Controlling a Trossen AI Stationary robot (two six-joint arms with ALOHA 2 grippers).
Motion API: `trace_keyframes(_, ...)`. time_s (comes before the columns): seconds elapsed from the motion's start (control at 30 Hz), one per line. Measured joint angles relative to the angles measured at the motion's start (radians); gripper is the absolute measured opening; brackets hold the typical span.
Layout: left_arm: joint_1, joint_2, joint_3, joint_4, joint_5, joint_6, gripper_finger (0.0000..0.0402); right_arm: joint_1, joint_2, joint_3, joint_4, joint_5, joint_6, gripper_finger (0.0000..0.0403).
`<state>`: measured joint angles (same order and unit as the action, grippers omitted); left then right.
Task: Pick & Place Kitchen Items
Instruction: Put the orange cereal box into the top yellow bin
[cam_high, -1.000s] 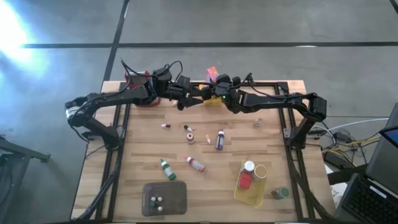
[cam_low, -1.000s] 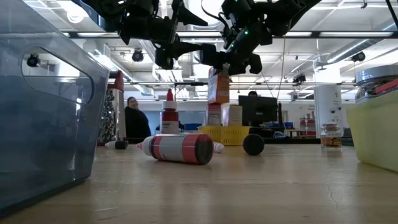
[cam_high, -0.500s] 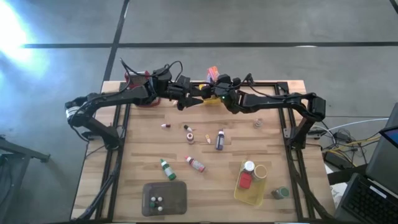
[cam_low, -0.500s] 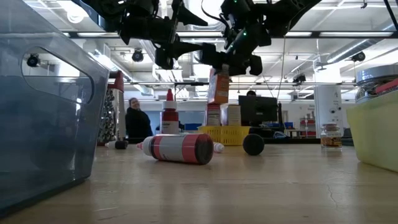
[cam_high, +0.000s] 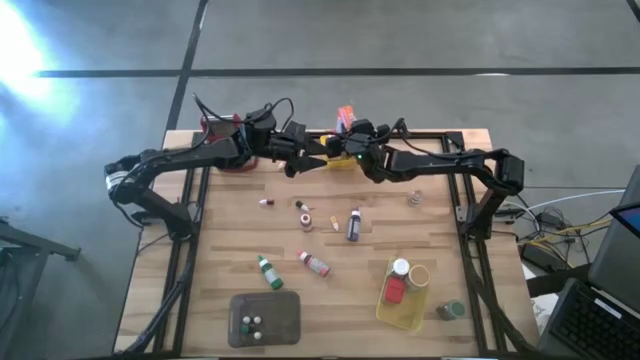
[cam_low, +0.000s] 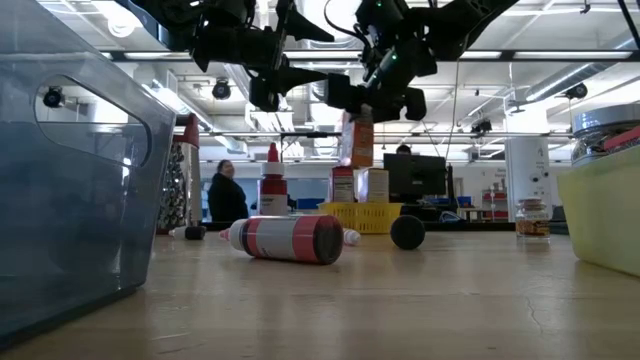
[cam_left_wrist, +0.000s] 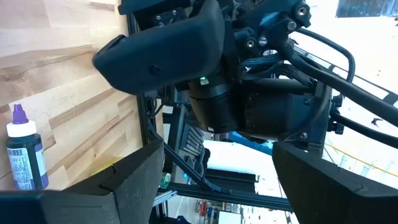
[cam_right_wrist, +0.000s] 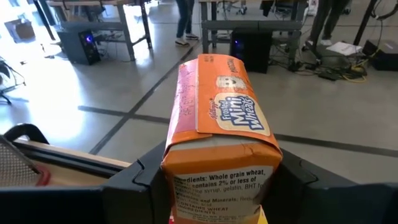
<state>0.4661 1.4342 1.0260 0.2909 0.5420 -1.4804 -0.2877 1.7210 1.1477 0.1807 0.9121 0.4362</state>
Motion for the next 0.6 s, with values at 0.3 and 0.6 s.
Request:
trace_keyframes(0.3, 0.0, 0.0, 0.0, 0.0, 0.0, 0.0, 0.0305, 0.002, 0.0, -0.001, 0.038, -0.025, 0.015, 0.0176)
trace_keyframes(0.6, 0.0, 0.0, 0.0, 0.0, 0.0, 0.0, 0.0305, -0.01, 0.0, -0.024, 0.039, -0.023, 0.025, 0.0159)
